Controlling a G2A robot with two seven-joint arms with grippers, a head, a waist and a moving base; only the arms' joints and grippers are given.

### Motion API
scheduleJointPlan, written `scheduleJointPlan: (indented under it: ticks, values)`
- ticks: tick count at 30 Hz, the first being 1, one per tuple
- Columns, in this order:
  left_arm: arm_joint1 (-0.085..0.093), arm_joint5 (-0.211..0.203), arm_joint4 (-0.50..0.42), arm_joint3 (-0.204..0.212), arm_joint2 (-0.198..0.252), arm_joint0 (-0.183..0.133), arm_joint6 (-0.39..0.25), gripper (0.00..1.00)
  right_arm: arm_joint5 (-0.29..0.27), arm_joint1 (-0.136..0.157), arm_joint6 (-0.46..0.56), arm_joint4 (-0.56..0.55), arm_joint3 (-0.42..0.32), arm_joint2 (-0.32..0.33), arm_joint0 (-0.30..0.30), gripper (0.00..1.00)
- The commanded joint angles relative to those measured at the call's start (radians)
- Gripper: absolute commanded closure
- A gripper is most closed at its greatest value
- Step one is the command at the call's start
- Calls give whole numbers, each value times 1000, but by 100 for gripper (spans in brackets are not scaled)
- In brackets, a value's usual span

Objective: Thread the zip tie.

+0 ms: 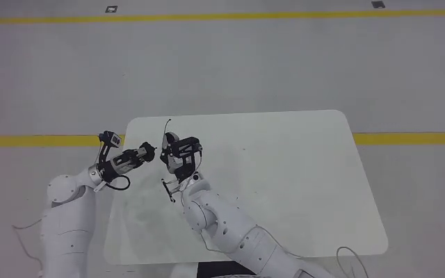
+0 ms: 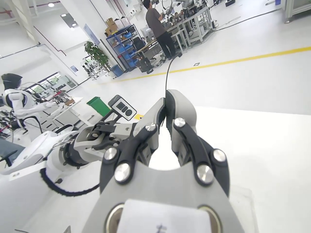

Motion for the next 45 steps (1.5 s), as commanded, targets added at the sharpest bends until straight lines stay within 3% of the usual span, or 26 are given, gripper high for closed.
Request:
scheduleJointPlan:
  ticks: [1,9,12,16,45]
  values:
    - [0,0,0,0,0,0,0,100,27,-2,-13,-4,11,-22,13,100]
    - [0,0,0,0,0,0,0,100,27,-2,-13,-4,11,-22,13,100]
    - [0,0,0,0,0,0,0,100,62,2,-50,-74,9,-31,9,100]
    - [0,0,0,0,0,0,0,100,87,3,-87,-87,14,-49,10,100]
    - [0,0,0,0,0,0,0,100,54,-45,-170,110,222,-137,138,100]
